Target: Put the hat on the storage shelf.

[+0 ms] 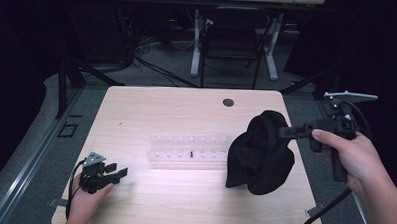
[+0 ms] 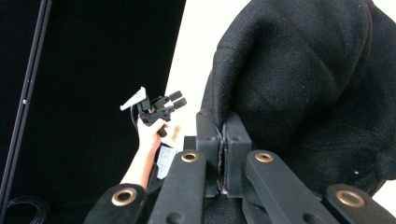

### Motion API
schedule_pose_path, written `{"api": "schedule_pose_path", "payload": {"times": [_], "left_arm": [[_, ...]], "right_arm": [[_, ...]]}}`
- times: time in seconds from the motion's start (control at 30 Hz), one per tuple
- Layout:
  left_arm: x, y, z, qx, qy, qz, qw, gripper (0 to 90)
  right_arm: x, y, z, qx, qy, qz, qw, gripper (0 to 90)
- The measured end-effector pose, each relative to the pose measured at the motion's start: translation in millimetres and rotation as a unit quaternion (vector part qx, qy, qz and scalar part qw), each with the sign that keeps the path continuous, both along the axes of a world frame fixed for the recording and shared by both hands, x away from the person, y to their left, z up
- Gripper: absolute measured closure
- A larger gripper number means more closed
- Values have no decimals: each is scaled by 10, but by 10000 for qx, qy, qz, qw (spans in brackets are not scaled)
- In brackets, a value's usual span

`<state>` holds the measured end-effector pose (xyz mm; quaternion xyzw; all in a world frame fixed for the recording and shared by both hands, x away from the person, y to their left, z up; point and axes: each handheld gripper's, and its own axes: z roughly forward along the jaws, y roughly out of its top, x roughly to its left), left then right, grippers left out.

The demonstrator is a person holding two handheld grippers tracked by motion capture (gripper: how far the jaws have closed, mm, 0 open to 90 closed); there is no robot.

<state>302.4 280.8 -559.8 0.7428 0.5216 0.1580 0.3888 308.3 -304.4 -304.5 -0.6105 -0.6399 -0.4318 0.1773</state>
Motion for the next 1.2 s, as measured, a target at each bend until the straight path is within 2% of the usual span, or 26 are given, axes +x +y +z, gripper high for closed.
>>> {"api": "schedule_pose_path", "payload": {"times": [0.37,0.63,0.67,0.77,1.2], "left_arm": [[6,-1,0,-1,0,-17,10000,468],[8,5,6,-5,17,-14,10000,463],[6,13,16,4,72,-50,10000,462],[10,11,7,-14,10,-4,10000,461],[24,16,7,9,11,17,10000,460]], "right_arm": [[167,157,183,74,-245,70,9996,880],[323,324,245,33,-332,120,9994,880],[338,335,251,18,-334,142,9993,880],[392,390,269,-36,-347,132,9993,880],[606,605,330,-51,-441,174,9989,880]]}}
